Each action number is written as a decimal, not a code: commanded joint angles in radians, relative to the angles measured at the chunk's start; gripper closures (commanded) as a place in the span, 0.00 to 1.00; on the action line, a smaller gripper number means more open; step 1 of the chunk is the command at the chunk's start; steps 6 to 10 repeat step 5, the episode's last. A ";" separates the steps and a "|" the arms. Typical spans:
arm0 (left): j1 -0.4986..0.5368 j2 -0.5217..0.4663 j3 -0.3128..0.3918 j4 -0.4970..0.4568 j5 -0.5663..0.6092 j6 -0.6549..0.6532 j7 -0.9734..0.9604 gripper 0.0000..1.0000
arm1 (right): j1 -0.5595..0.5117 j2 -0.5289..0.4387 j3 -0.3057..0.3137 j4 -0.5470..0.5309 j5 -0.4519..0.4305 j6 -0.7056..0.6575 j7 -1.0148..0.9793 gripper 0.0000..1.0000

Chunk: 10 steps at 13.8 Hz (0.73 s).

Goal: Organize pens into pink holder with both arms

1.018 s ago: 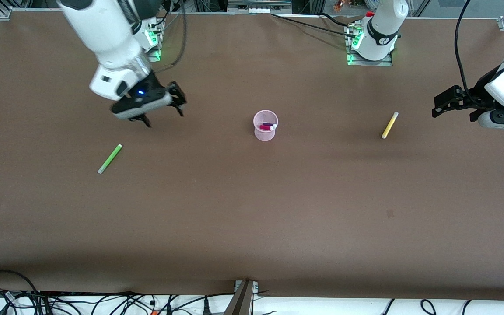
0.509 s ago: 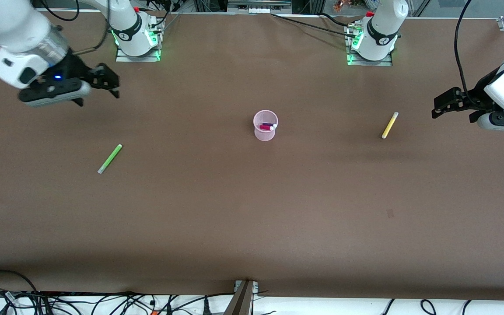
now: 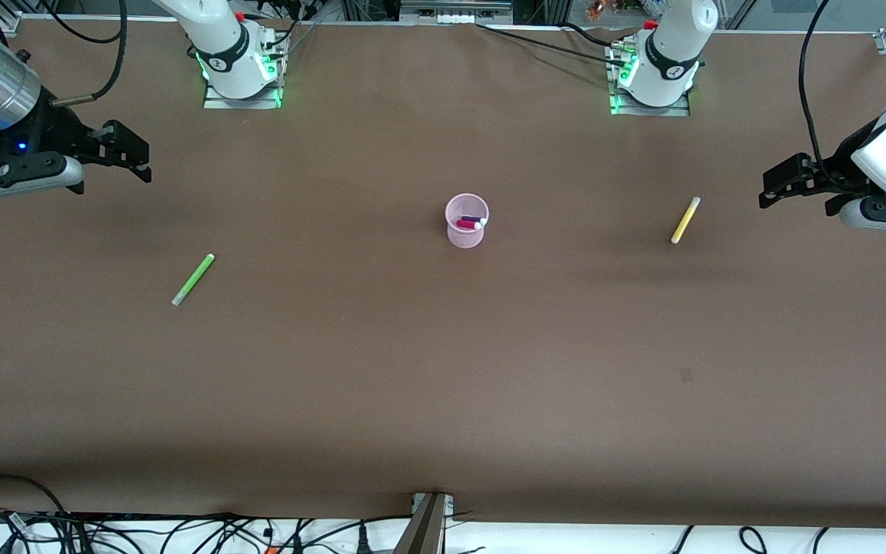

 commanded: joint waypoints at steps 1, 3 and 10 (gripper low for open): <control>0.005 0.016 0.001 0.034 -0.019 -0.022 0.017 0.00 | -0.033 0.034 0.029 0.066 0.005 -0.048 -0.008 0.00; 0.005 0.016 0.000 0.034 -0.019 -0.022 0.017 0.00 | -0.034 0.041 0.029 0.066 0.005 -0.048 -0.002 0.00; 0.006 0.016 0.001 0.034 -0.020 -0.022 0.017 0.00 | -0.033 0.041 0.029 0.066 0.003 -0.046 0.005 0.00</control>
